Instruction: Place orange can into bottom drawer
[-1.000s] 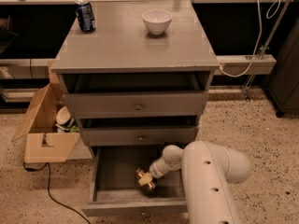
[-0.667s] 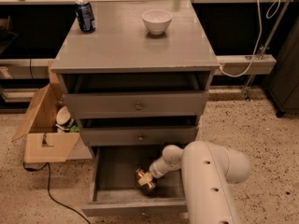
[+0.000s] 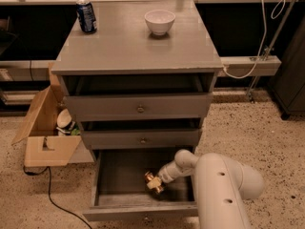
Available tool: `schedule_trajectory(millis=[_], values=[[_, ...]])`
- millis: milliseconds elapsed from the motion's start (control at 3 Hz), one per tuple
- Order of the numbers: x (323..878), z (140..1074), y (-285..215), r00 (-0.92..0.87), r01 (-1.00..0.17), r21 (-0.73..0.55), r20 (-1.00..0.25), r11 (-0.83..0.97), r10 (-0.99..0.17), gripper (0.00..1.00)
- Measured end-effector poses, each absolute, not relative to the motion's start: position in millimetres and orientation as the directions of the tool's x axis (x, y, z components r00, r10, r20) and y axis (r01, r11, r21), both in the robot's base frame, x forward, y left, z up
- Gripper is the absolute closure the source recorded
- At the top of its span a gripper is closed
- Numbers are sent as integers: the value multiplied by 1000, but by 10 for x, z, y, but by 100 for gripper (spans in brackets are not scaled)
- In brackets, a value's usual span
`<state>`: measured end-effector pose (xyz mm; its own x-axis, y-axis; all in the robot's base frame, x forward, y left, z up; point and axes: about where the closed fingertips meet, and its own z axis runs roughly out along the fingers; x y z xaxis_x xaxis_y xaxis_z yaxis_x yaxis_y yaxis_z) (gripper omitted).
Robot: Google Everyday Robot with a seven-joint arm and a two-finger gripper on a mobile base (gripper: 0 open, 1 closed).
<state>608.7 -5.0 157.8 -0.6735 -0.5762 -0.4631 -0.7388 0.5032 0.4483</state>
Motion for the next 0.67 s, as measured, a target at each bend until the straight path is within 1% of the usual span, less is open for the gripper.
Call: schedule_trajectory(millis=[333, 667], values=[[6159, 1626, -251, -671, -742, 457, -500, 491, -548, 0], [6269, 1870, -499, -641, -765, 413, -562, 494, -523, 0]])
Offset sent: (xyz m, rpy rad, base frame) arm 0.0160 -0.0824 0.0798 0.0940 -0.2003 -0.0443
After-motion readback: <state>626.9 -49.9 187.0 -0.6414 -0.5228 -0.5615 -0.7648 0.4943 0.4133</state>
